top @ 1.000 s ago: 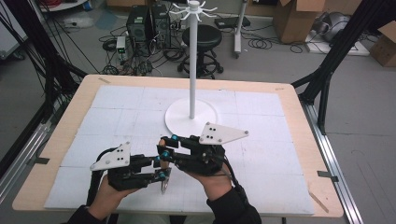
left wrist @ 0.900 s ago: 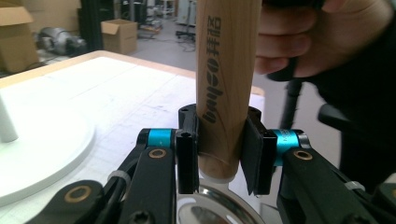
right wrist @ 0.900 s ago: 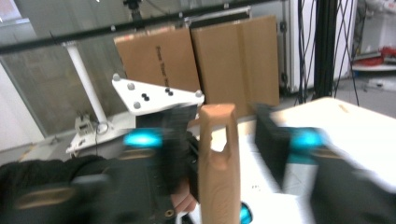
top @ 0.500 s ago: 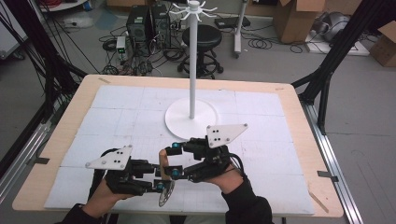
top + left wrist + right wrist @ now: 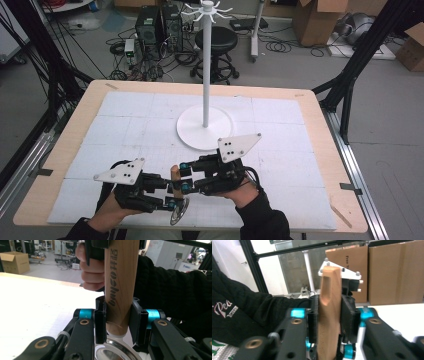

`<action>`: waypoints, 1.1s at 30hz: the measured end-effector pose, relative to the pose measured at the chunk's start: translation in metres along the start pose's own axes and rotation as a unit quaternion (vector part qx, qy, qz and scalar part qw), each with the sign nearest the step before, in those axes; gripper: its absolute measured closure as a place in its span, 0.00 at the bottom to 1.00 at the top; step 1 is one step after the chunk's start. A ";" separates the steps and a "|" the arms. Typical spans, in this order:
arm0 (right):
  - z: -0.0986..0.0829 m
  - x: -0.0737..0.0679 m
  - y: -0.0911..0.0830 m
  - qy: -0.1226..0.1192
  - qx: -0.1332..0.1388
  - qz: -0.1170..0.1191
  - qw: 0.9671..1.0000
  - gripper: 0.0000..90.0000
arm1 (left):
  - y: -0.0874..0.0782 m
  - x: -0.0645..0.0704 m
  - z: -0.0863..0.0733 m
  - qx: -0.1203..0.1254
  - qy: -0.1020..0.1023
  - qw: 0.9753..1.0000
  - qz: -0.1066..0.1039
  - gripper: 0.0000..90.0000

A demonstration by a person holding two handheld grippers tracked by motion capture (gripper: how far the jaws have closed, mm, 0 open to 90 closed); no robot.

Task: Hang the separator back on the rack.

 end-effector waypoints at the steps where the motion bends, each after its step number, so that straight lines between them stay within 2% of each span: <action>1: 0.000 0.000 0.000 0.001 0.002 -0.004 1.000 0.79 | 0.000 0.000 0.000 0.001 -0.001 1.000 0.001 0.77; 3: 0.000 0.000 0.001 0.002 0.006 -0.010 1.000 0.79 | -0.001 -0.002 0.001 0.009 -0.003 1.000 0.011 0.77; 4: 0.002 0.002 0.001 0.004 0.013 -0.047 0.999 0.80 | -0.002 -0.005 0.003 0.024 -0.012 0.999 0.040 0.61; 5: 0.002 0.004 0.002 0.002 0.014 -0.066 0.998 0.80 | -0.002 -0.005 0.003 0.024 -0.012 0.999 0.040 0.52; 6: 0.003 0.006 0.001 0.005 0.014 -0.092 0.996 0.80 | -0.003 -0.008 0.003 0.028 -0.016 0.998 0.063 0.47; 8: 0.004 0.009 0.001 0.004 0.017 -0.129 0.991 0.80 | -0.007 -0.012 0.003 0.027 -0.009 0.996 0.087 0.45; 9: 0.005 0.010 0.001 0.005 0.017 -0.148 0.989 0.80 | -0.009 -0.015 0.003 0.028 -0.004 0.994 0.110 0.44; 10: 0.005 0.010 0.001 0.005 0.017 -0.148 0.989 0.80 | -0.009 -0.015 0.003 0.028 -0.004 0.994 0.110 0.43; 11: 0.007 0.011 0.002 0.007 0.019 -0.183 0.983 0.80 | -0.012 -0.017 0.004 0.033 0.001 0.991 0.127 0.43; 12: 0.007 0.011 0.002 0.007 0.019 -0.183 0.983 0.80 | -0.012 -0.017 0.004 0.033 0.001 0.991 0.127 0.43; 13: 0.008 0.012 0.002 0.005 0.018 -0.207 0.978 0.80 | -0.013 -0.018 0.006 0.038 0.006 0.989 0.142 0.43; 14: 0.009 0.012 0.003 0.005 0.017 -0.223 0.975 0.80 | -0.014 -0.018 0.007 0.039 0.009 0.988 0.148 0.43; 15: 0.009 0.012 0.004 0.007 0.017 -0.235 0.972 0.80 | -0.014 -0.018 0.007 0.039 0.009 0.988 0.148 0.43; 16: 0.009 0.012 0.004 0.008 0.018 -0.246 0.969 0.80 | -0.014 -0.018 0.008 0.039 0.013 0.986 0.159 0.44; 18: 0.008 0.012 0.005 0.009 0.019 -0.263 0.965 0.80 | -0.014 -0.018 0.008 0.037 0.015 0.985 0.165 0.45; 19: 0.008 0.012 0.006 0.010 0.020 -0.271 0.962 0.80 | -0.012 -0.019 0.008 0.030 0.017 0.983 0.179 0.45; 20: 0.007 0.011 0.006 0.008 0.019 -0.277 0.961 0.80 | -0.012 -0.019 0.008 0.030 0.017 0.983 0.179 0.46; 21: 0.007 0.011 0.006 0.008 0.019 -0.277 0.961 0.80 | -0.011 -0.019 0.007 0.027 0.014 0.982 0.186 0.46; 22: 0.007 0.011 0.007 0.008 0.021 -0.286 0.958 0.80 | -0.010 -0.019 0.006 0.025 0.014 0.981 0.194 0.49; 23: 0.006 0.010 0.007 0.007 0.022 -0.288 0.957 0.80 | -0.006 -0.020 0.004 0.017 0.011 0.979 0.201 0.51; 25: 0.006 0.009 0.008 0.009 0.025 -0.290 0.957 0.80 | -0.004 -0.021 0.002 0.007 0.012 0.979 0.202 0.55; 28: 0.004 0.007 0.008 0.010 0.023 -0.293 0.956 0.80 | -0.002 -0.022 0.001 0.006 0.008 0.980 0.198 0.63; 30: 0.003 0.007 0.008 0.011 0.021 -0.296 0.955 0.80 | -0.002 -0.022 0.001 0.007 0.008 0.980 0.200 0.67; 31: 0.002 0.007 0.007 0.011 0.020 -0.301 0.954 0.80 | -0.002 -0.022 0.001 0.005 0.010 0.979 0.202 0.69; 32: 0.002 0.007 0.007 0.011 0.020 -0.301 0.954 0.80 | -0.002 -0.023 0.001 0.006 0.010 0.979 0.206 0.69; 33: 0.000 0.008 0.006 0.015 0.021 -0.306 0.952 0.80 | -0.001 -0.023 0.001 0.004 0.009 0.978 0.208 0.70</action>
Point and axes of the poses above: each handheld gripper's, and its own axes: y roughly forward along the jaws, z roughly out of its top, x roughly to its right, the point moved 5 cm from there along y, roughly forward along the jaws, and after that the axes turned 8 degrees about x, right-handed, at the moved point
